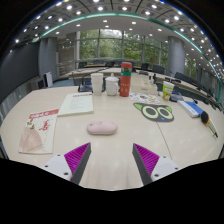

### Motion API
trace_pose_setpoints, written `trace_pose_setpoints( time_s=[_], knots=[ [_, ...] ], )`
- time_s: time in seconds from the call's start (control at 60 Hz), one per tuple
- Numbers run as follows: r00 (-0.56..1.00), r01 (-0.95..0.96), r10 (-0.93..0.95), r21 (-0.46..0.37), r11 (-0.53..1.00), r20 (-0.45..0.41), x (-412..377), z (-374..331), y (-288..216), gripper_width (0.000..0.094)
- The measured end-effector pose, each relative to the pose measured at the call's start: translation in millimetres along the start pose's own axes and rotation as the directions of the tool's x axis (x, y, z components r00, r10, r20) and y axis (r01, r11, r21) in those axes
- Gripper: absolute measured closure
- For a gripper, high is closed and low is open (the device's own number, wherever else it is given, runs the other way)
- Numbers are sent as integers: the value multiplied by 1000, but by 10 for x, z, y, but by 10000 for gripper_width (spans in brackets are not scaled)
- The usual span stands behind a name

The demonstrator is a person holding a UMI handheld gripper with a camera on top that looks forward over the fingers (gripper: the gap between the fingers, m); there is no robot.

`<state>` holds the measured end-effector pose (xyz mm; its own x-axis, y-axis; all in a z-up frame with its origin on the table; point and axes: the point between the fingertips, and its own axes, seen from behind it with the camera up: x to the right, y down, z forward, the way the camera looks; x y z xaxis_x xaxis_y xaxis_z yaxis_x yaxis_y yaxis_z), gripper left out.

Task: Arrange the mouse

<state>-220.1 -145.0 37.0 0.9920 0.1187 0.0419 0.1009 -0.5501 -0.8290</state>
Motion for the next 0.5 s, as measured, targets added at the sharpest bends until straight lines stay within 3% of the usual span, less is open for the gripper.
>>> trace_pose_setpoints(
  time_s=[0.217,0.5],
  knots=[
    [998,13,-19,-83,996,-66,-122,755,-20,85],
    [993,37,-47,-94,995,-105,7,1322,-383,88]
  ],
)
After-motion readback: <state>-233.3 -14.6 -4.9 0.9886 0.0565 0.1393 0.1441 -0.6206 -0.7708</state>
